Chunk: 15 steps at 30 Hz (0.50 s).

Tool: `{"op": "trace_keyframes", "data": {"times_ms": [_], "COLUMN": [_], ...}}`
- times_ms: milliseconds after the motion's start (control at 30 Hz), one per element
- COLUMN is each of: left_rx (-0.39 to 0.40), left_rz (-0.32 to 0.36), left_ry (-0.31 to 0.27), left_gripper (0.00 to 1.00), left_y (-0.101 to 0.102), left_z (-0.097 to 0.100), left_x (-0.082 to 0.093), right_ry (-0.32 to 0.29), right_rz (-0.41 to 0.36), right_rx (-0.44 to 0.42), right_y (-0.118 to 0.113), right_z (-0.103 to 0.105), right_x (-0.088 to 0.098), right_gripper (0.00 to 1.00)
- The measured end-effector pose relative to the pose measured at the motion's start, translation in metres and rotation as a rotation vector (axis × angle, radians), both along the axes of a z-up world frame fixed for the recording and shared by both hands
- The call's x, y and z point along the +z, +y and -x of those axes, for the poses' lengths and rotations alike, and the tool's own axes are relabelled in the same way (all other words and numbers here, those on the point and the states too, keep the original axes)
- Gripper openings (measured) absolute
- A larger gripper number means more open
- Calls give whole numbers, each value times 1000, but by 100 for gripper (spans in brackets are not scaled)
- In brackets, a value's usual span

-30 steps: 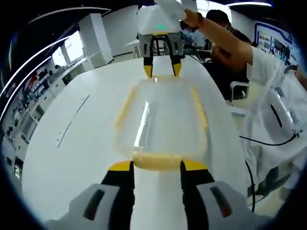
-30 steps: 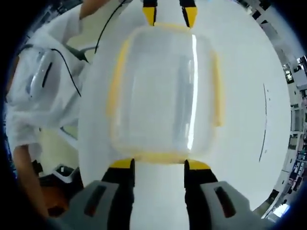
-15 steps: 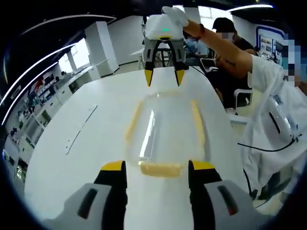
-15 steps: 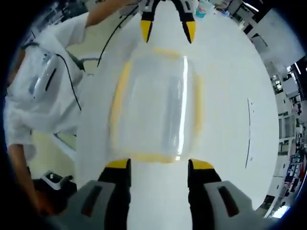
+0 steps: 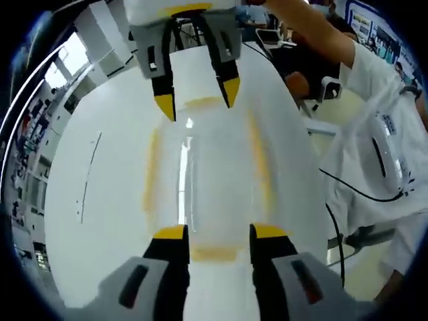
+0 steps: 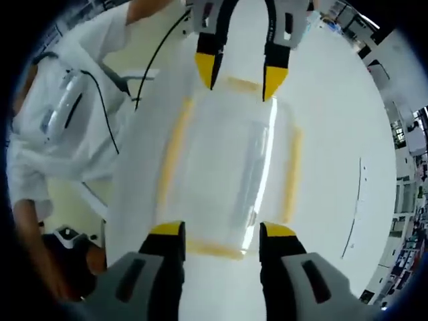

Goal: Snap each plastic latch of the storage box into its locked position after aligning the lid with the box until every specified latch is closed and the lid sits flush.

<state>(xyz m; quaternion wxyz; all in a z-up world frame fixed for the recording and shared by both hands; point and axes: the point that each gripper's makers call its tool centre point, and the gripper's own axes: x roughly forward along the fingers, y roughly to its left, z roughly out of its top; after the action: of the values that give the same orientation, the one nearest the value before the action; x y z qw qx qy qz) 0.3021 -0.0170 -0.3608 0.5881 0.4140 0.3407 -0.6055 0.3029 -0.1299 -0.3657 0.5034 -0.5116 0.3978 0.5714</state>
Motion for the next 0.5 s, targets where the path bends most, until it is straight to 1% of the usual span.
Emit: {"op": "trace_keyframes", "data": {"times_ms": [67, 100, 167, 200, 233, 300, 433, 500], "left_rx": [34, 21, 12, 6, 11, 1, -12, 1], "left_rz": [-1, 4, 8, 9, 5, 4, 9, -12], "left_ry": [97, 65, 67, 71, 77, 79, 88, 81], "left_gripper": [26, 26, 27, 27, 27, 27, 28, 27], "left_y": [1, 1, 1, 1, 1, -1, -9, -9], "left_z": [10, 5, 6, 6, 6, 6, 8, 8], "left_x": [-3, -2, -2, -2, -2, -3, -3, -3], "right_ry": [4, 17, 61, 83, 72, 80, 73, 73], "right_rz": [-6, -4, 1, 6, 1, 7, 50, 60], "right_rx": [4, -8, -20, -50, -38, -45, -53, -54], "right_y": [0, -1, -2, -3, -2, -1, -1, -2], "right_z": [1, 3, 9, 11, 8, 8, 9, 8], "right_x": [-1, -2, -4, -5, -4, -5, -5, -5], "right_gripper": [39, 37, 32, 31, 31, 32, 32, 32]}}
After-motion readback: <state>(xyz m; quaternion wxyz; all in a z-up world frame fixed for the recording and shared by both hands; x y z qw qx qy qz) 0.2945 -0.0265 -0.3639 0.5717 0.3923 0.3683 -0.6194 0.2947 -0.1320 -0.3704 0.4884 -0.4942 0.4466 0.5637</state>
